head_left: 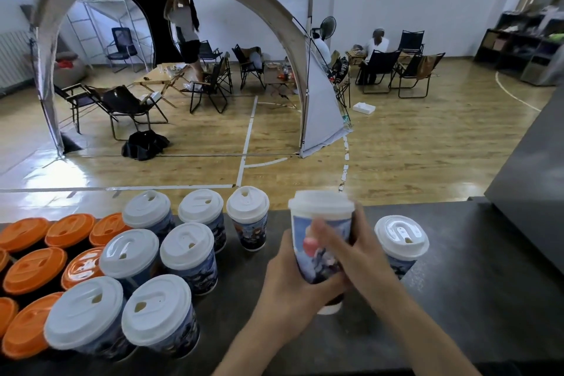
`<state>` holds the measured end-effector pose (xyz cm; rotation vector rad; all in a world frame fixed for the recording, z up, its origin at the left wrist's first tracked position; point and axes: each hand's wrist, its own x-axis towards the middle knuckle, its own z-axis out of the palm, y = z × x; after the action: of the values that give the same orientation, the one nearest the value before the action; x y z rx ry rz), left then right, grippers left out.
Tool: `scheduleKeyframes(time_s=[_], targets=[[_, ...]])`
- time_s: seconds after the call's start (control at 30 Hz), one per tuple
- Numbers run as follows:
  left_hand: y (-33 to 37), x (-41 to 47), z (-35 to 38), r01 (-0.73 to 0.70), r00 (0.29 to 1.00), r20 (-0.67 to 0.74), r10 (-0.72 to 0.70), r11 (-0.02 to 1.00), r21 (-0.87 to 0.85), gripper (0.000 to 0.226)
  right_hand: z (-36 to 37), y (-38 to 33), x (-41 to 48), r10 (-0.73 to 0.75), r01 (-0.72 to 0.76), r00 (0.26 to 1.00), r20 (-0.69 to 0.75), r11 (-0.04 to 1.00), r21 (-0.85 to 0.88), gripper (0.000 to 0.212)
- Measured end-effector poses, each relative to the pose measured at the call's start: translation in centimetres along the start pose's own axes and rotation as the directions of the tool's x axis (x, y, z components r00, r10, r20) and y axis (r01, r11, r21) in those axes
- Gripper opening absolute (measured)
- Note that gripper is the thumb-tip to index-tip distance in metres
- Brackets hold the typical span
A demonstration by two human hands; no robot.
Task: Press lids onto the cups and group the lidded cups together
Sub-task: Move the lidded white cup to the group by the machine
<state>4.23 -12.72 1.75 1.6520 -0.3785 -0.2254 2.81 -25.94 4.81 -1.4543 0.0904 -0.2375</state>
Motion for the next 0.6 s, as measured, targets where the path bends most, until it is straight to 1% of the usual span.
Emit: scheduleKeyframes(time_s=[0.07,0.1,0.17,0.2,0.27,0.33,0.4,0.47,0.53,0.57,0.6], targets=[[3.2,-0.4,-0.5,0.002,0.999,0.036,0.000,0.998,-0.059,0.070,0.0,-2.5,0.6,-0.022,0.030,0.997,-0.074,0.994,0.107,0.061],[4.7,-0.5,-0.8,0.009,0.999,0.039,-0.005,0.995,-0.101,0.070,-0.2,-3.7,1.1,-0.034,0.047,0.996,-0.085,0.986,0.161,0.056],[7.4,-0.5,-1.1,0.066,0.996,0.074,-0.048,0.964,-0.257,0.072,-0.4,-6.3,2.0,-0.071,0.083,0.996,-0.059,0.969,0.233,0.035],[8.6,-0.4,-1.1,0.110,0.991,0.117,-0.071,0.922,-0.371,0.072,-0.4,-7.6,2.4,-0.097,0.103,0.995,-0.037,0.963,0.250,0.028],[11.2,-0.2,-1.2,0.174,0.974,0.221,-0.056,0.811,-0.558,0.063,-0.7,-9.8,3.1,-0.162,0.153,0.987,0.019,0.958,0.243,0.032],[13.4,-0.3,-1.2,0.186,0.953,0.301,0.028,0.730,-0.657,0.052,-0.6,-12.1,3.5,-0.196,0.176,0.977,0.079,0.962,0.211,0.034],[15.1,0.1,-1.0,0.217,0.924,0.371,0.092,0.671,-0.709,0.056,-0.6,-14.2,3.7,-0.211,0.191,0.972,0.104,0.966,0.176,0.034],[16.2,0.5,-0.9,0.192,0.924,0.360,0.131,0.654,-0.732,0.060,-0.5,-16.1,3.7,-0.233,0.214,0.965,0.118,0.965,0.154,0.034],[17.2,0.7,-0.7,0.138,0.946,0.297,0.130,0.669,-0.731,0.059,-0.4,-17.3,3.8,-0.252,0.235,0.956,0.147,0.964,0.125,0.032],[17.5,0.8,-0.6,0.066,0.966,0.224,0.132,0.709,-0.702,0.057,-0.4,-17.8,3.8,-0.259,0.241,0.953,0.155,0.962,0.125,0.032],[17.6,0.8,-0.5,-0.063,0.979,0.111,0.169,0.779,-0.624,0.053,-0.5,-18.1,3.8,-0.273,0.256,0.949,0.156,0.959,0.121,0.032]])
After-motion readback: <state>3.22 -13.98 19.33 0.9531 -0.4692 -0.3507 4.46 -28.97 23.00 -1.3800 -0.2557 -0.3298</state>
